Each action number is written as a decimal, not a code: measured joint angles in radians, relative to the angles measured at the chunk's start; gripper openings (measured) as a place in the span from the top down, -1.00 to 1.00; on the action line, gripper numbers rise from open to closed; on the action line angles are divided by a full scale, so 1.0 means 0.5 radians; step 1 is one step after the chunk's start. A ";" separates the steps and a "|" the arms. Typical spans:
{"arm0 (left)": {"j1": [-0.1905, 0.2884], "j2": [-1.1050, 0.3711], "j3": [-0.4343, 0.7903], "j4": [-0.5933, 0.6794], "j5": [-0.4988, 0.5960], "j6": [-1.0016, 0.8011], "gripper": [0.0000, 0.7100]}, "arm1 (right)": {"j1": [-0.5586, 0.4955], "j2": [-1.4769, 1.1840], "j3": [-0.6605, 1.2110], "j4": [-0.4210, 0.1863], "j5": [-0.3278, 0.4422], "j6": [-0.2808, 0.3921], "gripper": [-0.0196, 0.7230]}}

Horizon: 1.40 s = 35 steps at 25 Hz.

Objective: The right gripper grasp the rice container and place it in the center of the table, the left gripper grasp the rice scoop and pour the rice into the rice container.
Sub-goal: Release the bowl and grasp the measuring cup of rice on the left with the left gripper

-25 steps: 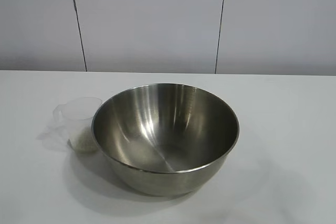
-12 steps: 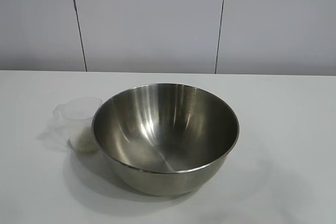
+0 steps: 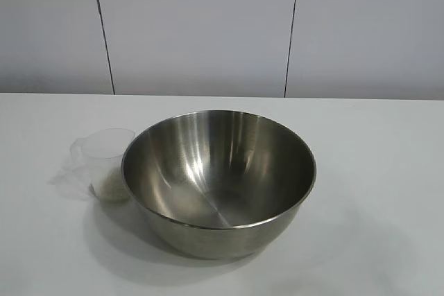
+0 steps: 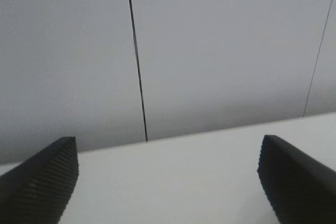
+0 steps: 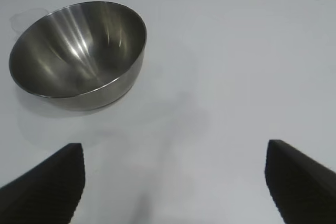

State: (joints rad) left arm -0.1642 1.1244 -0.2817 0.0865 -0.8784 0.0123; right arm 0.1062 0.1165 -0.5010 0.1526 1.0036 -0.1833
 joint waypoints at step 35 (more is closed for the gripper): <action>-0.002 1.016 0.148 0.223 -0.534 0.018 -0.87 | 0.000 -0.269 0.000 -0.075 -0.154 -0.006 -0.77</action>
State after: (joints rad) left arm -0.1653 1.6323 -0.2078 0.1980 -1.1452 0.0214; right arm 0.1062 -0.0178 -0.5010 0.1151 0.9264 -0.1861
